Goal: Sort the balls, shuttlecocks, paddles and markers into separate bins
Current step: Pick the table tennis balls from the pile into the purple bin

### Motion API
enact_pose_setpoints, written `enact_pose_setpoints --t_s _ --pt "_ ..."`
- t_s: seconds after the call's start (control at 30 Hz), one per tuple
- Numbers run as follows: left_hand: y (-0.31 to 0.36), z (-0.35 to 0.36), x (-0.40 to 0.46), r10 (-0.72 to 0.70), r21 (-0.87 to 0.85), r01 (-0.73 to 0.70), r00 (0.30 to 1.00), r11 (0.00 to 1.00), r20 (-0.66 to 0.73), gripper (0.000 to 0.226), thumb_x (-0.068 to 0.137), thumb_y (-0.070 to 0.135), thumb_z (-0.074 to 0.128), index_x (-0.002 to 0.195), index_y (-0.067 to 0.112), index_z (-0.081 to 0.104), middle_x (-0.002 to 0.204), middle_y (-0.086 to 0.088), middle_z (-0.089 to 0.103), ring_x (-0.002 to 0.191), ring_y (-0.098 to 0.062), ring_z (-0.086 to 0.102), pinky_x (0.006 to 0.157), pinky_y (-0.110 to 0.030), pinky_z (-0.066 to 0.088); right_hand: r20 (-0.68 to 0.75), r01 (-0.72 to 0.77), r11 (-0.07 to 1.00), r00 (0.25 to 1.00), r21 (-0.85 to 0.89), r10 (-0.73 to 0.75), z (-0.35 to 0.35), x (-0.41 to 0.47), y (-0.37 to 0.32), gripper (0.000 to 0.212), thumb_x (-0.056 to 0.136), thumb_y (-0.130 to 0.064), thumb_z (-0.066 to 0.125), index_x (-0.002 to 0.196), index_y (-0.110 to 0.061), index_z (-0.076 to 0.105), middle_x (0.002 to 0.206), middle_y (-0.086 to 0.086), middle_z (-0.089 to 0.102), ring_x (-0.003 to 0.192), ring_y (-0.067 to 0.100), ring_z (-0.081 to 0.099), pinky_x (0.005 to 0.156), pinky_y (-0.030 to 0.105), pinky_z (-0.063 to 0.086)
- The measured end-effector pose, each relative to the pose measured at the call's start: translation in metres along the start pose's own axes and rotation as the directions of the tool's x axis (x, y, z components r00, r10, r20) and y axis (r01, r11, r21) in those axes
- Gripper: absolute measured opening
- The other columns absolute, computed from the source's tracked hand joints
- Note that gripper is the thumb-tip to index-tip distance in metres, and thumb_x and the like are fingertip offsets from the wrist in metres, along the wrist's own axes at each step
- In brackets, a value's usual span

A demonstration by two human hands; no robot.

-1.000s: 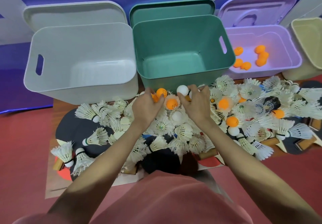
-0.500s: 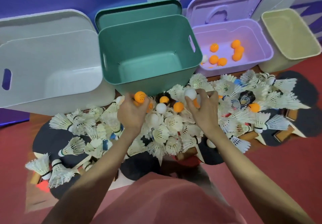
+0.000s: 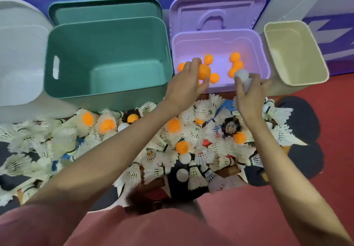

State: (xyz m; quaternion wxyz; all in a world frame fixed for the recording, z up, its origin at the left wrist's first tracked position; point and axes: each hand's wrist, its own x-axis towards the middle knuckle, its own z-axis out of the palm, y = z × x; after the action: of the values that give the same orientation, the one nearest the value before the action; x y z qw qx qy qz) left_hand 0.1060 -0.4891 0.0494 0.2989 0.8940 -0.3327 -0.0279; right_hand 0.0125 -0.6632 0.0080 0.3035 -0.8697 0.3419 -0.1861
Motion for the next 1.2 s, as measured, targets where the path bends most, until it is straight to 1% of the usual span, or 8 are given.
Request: enact_pose_setpoints --t_s 0.13,0.3,0.5,0.63,0.73,0.93,1.03,1.2 --pt "-0.003 0.035 0.076 -0.076 0.169 0.045 0.981 0.984 0.181 0.042 0.098 0.027 0.043 0.131 0.004 0.035 0.119 -0.022 0.047 0.100 -0.042 0.055 0.072 -0.045 0.040 0.131 0.090 0.972 0.989 -0.219 -0.063 0.006 0.067 0.020 0.050 0.094 -0.043 0.049 0.122 -0.002 0.048 0.116 0.028 0.046 0.111 0.037 0.042 0.086 0.035 0.030" --pt "-0.031 0.070 0.111 -0.192 0.299 0.069 0.894 0.952 0.405 0.051 0.091 0.007 0.045 0.138 0.000 0.026 0.123 -0.029 0.042 0.111 -0.047 0.045 0.085 -0.049 0.039 0.421 0.178 0.924 0.907 -0.339 -0.020 0.034 0.115 0.018 0.050 0.097 -0.037 0.047 0.127 0.003 0.041 0.120 0.029 0.051 0.109 0.043 0.051 0.080 0.043 0.040" --pt "-0.041 0.103 0.111 -0.243 0.342 0.086 0.860 0.936 0.449 0.053 0.087 -0.001 0.048 0.136 0.003 0.029 0.125 -0.027 0.037 0.112 -0.044 0.042 0.073 -0.044 0.035 0.653 0.184 0.871 0.734 -0.455 0.186 0.066 0.137 0.028 0.050 0.098 -0.030 0.047 0.131 0.005 0.034 0.135 0.025 0.045 0.122 0.039 0.046 0.093 0.044 0.040" --pt "-0.038 0.101 0.115 -0.269 0.349 0.124 0.874 0.929 0.404 0.049 0.087 0.009 0.052 0.132 0.001 0.033 0.125 -0.025 0.039 0.114 -0.041 0.041 0.077 -0.041 0.034 0.659 0.195 0.852 0.722 -0.485 0.210 0.071 0.133 0.025 0.051 0.098 -0.030 0.046 0.135 0.002 0.030 0.136 0.025 0.044 0.121 0.040 0.046 0.091 0.044 0.040" --pt "-0.032 0.083 0.104 -0.266 0.275 0.187 0.921 0.943 0.286 0.046 0.086 0.013 0.053 0.129 0.003 0.038 0.124 -0.021 0.042 0.113 -0.038 0.042 0.082 -0.041 0.038 0.594 0.212 0.848 0.792 -0.486 0.142 0.059 0.118 0.012 0.055 0.097 -0.034 0.048 0.136 0.000 0.031 0.134 0.026 0.041 0.121 0.043 0.043 0.094 0.047 0.039" --pt "-0.018 0.024 0.015 0.057 -0.037 -0.057 0.998 0.998 -0.004 0.040 0.086 0.006 0.054 0.125 0.003 0.049 0.116 -0.016 0.049 0.102 -0.030 0.050 0.082 -0.030 0.041 0.319 0.311 0.950 0.904 -0.035 -0.285 0.038 0.040 -0.021 0.044 0.092 -0.014 0.050 0.132 0.000 0.039 0.122 0.023 0.044 0.112 0.038 0.045 0.089 0.040 0.036" --pt "-0.021 -0.010 -0.041 0.128 -0.069 -0.129 0.991 0.989 -0.025 0.035 0.087 0.007 0.055 0.122 0.003 0.051 0.115 -0.013 0.051 0.105 -0.027 0.051 0.084 -0.032 0.043 0.229 0.353 0.935 0.907 0.040 -0.353 0.037 -0.015 -0.038 0.047 0.090 -0.014 0.050 0.134 -0.003 0.037 0.123 0.017 0.043 0.113 0.032 0.043 0.092 0.035 0.037" --pt "-0.068 -0.055 -0.124 0.073 -0.028 -0.072 0.997 0.997 0.008 0.027 0.091 0.010 0.054 0.117 0.004 0.056 0.113 -0.011 0.054 0.103 -0.024 0.051 0.083 -0.028 0.041 0.325 0.387 0.922 0.869 0.023 -0.373 0.051 -0.097 -0.067 0.046 0.092 -0.014 0.049 0.134 -0.001 0.037 0.125 0.018 0.042 0.118 0.029 0.039 0.095 0.029 0.032"
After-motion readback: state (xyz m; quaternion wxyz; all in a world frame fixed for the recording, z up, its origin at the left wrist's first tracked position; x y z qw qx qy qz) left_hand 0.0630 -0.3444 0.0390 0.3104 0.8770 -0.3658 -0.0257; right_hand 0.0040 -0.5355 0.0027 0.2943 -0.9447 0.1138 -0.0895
